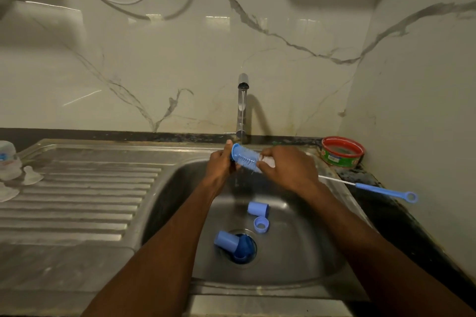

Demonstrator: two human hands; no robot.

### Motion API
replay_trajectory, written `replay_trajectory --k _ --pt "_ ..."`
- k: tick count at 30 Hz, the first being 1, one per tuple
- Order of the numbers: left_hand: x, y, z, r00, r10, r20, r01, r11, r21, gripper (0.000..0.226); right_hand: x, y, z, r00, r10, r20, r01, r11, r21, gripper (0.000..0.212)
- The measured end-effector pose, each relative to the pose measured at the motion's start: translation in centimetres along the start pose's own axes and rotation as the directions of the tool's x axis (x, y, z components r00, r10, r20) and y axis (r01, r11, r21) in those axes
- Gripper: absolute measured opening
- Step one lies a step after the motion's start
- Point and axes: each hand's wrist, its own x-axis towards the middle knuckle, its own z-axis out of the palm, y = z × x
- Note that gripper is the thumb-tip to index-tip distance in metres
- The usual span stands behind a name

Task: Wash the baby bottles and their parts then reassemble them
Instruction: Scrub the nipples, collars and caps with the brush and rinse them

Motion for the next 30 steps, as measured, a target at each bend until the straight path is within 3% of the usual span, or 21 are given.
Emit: replay_trajectory --k 3,5,9,11,14,16,22,25,27,30 --pt "-0.6 -0.2 0.4 0.994 -0.032 0.108 0.034 0.999 -0.019 0.045 -0.5 0.7 0.2 0.977 0.158 -0.141 -0.149 0.986 0.067 0.033" --pt "-0.9 -0.1 0.8 0.992 -0.026 0.120 0.027 1.000 -0.005 0.043 -1.0 1.1 1.2 0.972 0.205 -0.115 -0.203 0.979 0.026 0.033" --pt "-0.5 -0.5 0.2 0.998 0.048 0.035 -0.051 0.994 0.094 0.040 -0.9 0.9 1.6 0.997 0.068 0.033 -0.067 0.998 -0.019 0.038" --pt "-0.4 -0.4 -0.3 0.999 0.035 0.030 -0.038 0.994 0.102 0.044 -0.4 0.6 0.9 1.000 0.008 0.007 -0.008 1.000 0.003 0.037" --pt "-0.7 -0.1 0.1 0.994 -0.053 0.100 0.056 0.998 -0.032 0.042 -0.3 0.9 0.4 0.981 0.155 -0.120 -0.145 0.986 0.088 0.034" --pt "-0.7 -0.1 0.7 0.992 -0.068 0.110 0.075 0.995 -0.064 0.043 -1.0 1.1 1.0 0.969 0.220 -0.116 -0.213 0.974 0.069 0.034" --pt "-0.4 -0.2 0.3 1.000 -0.020 0.002 0.020 1.000 0.019 0.043 -0.6 0.3 0.7 0.998 0.042 0.038 -0.042 0.999 0.013 0.038" --pt "-0.5 -0.6 0.4 0.990 -0.109 0.092 0.118 0.988 -0.100 0.047 -0.1 0.7 0.2 0.985 0.162 -0.062 -0.156 0.984 0.087 0.036" --pt "-0.7 -0.4 0.9 0.993 -0.058 0.104 0.069 0.992 -0.105 0.043 -0.9 1.0 1.0 0.968 0.235 -0.092 -0.225 0.969 0.106 0.034" --pt "-0.8 -0.1 1.1 0.993 0.088 0.082 -0.087 0.996 -0.022 0.040 -1.5 0.8 1.8 0.984 0.176 -0.016 -0.175 0.983 0.049 0.036"
